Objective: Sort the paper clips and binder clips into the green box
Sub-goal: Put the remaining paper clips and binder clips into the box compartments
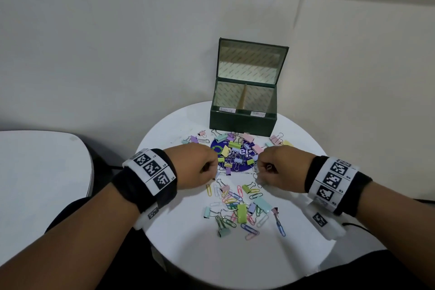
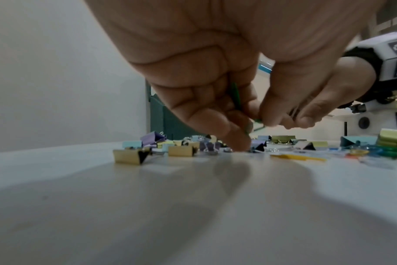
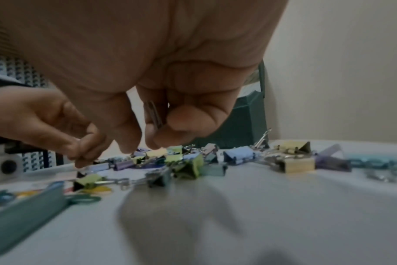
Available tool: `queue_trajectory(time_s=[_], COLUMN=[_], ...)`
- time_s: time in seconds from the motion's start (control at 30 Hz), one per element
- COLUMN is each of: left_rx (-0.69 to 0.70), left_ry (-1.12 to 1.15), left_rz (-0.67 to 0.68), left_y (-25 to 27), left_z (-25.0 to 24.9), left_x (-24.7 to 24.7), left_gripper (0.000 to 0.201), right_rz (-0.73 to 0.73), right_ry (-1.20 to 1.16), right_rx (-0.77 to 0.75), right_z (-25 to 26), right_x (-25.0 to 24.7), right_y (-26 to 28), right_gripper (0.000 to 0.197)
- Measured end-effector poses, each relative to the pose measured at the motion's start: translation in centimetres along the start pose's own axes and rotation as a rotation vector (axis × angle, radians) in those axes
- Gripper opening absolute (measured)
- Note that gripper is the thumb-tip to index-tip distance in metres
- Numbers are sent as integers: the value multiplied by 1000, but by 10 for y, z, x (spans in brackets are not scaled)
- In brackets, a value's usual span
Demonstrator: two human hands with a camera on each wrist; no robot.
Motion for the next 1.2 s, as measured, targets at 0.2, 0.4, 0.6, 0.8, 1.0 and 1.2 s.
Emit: queue_trajectory(time_s=[0.2, 0.4, 0.6, 0.8, 1.0, 1.2], left_rx=[-82, -109, -1, 3, 17, 6], left_ry=[85, 132, -55, -138, -119, -112], left_rz=[41, 127, 137, 108, 104, 102], left_y=[-3, -2, 9, 4, 6, 5], left_z=[7, 5, -8, -11, -12, -10], left_x=[3, 6, 9, 8, 10, 10], left_gripper=[22, 24, 20, 25, 20, 20], right_rz=[48, 8, 131, 133, 130, 114], right_ry=[66, -356, -267, -65, -25, -8], right_rx=[46, 121, 21, -54, -64, -51], right_z=[1, -4, 4, 15, 16, 17], right_x=[5, 1, 16, 18, 20, 21], right_y=[-7, -4, 1, 6, 5, 3], right_gripper=[10, 19, 23, 10, 14, 6])
Point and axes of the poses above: each hand's wrist, its own y-axis away from the middle knuckle, its own x-axis out of the palm, z = x × y, the point moved 9 cm from there along -y, towards the middle knuckle, and after that the axes turned 4 degrees about -x, right-handed, at the moved point
